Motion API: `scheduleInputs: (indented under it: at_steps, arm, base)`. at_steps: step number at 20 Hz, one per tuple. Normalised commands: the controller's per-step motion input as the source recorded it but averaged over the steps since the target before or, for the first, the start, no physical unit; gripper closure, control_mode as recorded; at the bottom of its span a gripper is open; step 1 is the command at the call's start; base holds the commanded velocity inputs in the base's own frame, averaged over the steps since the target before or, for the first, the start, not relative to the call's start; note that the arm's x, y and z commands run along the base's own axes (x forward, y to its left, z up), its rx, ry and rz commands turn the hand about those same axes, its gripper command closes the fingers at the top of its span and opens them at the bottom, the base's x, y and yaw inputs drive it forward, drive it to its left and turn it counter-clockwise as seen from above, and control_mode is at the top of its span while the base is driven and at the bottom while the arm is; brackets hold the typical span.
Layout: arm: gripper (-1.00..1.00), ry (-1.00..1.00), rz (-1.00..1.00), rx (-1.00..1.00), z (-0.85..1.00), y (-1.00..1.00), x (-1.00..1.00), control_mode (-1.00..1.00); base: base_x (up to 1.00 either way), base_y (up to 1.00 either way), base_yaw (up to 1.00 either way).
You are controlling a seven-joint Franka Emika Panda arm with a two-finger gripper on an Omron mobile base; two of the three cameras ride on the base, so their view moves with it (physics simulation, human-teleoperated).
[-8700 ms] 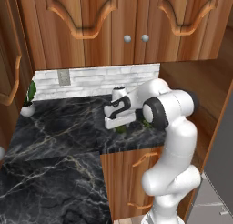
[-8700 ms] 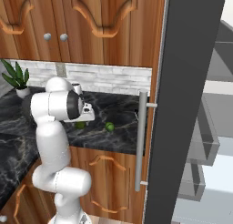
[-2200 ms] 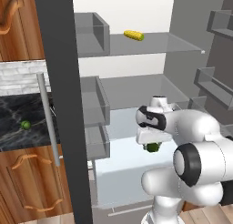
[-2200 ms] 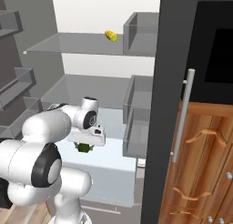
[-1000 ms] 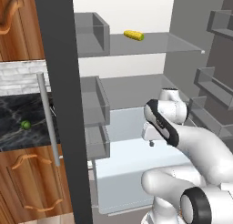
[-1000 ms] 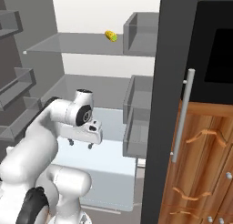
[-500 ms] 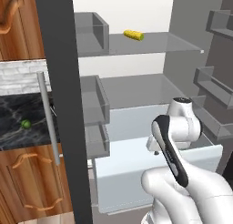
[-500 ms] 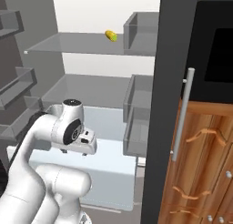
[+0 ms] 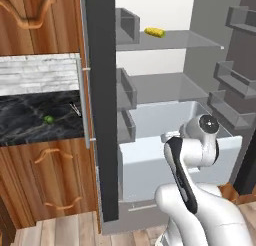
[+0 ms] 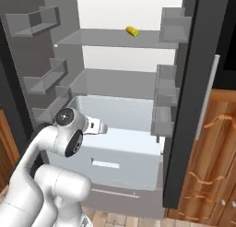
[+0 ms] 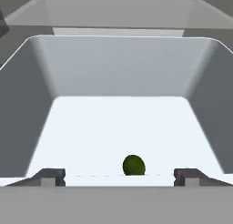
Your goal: Place the lime and avocado inside the fridge drawer. Close the drawer after placing the vegetables.
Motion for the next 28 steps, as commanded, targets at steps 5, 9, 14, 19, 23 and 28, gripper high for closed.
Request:
scheduleInputs:
  at_steps: [5, 9, 14, 19, 23, 28]
  arm:
    - [-1.0, 0.0, 0.0, 0.0, 0.0, 0.0, 0.0, 1.0]
    - [-1.0, 0.0, 0.0, 0.0, 0.0, 0.0, 0.0, 1.0]
    - [-1.0, 0.0, 0.0, 0.0, 0.0, 0.0, 0.0, 1.0]
    - [-1.0, 0.0, 0.0, 0.0, 0.0, 0.0, 0.0, 1.0]
    - [-1.0, 0.0, 0.0, 0.0, 0.0, 0.0, 0.0, 1.0]
    - [-1.0, 0.0, 0.0, 0.0, 0.0, 0.0, 0.0, 1.0]
  base:
    - [-0.77, -0.08, -0.04]
    - [-0.92, 0.43, 0.0]
    - [-0.32, 1.0, 0.0]
    - [0.17, 1.0, -0.03]
    - [0.64, 0.94, -0.02]
    - [1.0, 0.06, 0.0]
